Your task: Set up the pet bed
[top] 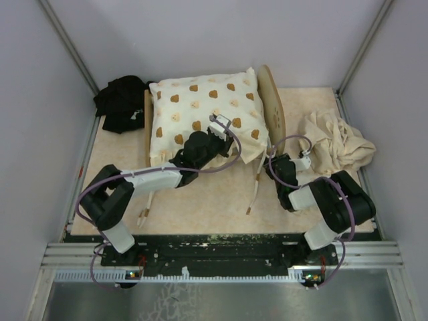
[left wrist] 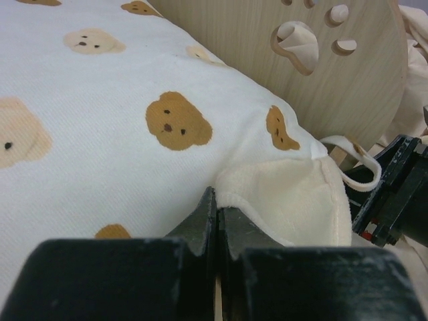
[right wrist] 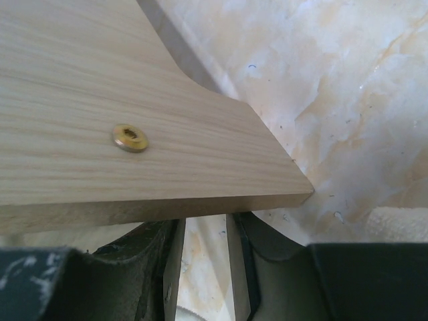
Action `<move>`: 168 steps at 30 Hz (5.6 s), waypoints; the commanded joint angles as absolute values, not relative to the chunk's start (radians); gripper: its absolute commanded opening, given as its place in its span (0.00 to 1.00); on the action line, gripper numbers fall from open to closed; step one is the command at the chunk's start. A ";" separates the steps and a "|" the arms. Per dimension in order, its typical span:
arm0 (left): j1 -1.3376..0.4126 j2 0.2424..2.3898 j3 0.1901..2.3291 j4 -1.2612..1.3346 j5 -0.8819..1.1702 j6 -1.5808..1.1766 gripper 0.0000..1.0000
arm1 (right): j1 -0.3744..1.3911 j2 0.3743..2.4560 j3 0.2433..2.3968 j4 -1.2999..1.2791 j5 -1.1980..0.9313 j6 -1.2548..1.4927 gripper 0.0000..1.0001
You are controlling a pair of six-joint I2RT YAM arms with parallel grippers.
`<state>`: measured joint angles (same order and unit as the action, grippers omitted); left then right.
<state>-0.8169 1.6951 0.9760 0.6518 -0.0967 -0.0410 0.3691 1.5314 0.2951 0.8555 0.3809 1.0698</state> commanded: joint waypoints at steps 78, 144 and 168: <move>-0.974 1.609 0.749 0.834 0.281 0.129 0.44 | 0.414 0.777 0.401 -0.013 0.056 0.831 0.00; -0.884 1.756 0.791 0.913 0.321 -0.149 0.00 | 0.418 0.902 0.638 -0.401 -0.461 -0.774 0.43; -0.804 1.763 0.728 1.024 0.407 -0.311 0.00 | 0.673 1.082 0.567 -0.463 -0.244 -1.472 0.43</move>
<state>-0.8108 1.7802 0.7399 0.9676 0.3733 -0.2924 0.6403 1.0248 0.5182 -0.4377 -0.2886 -1.3540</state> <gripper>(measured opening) 0.005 0.436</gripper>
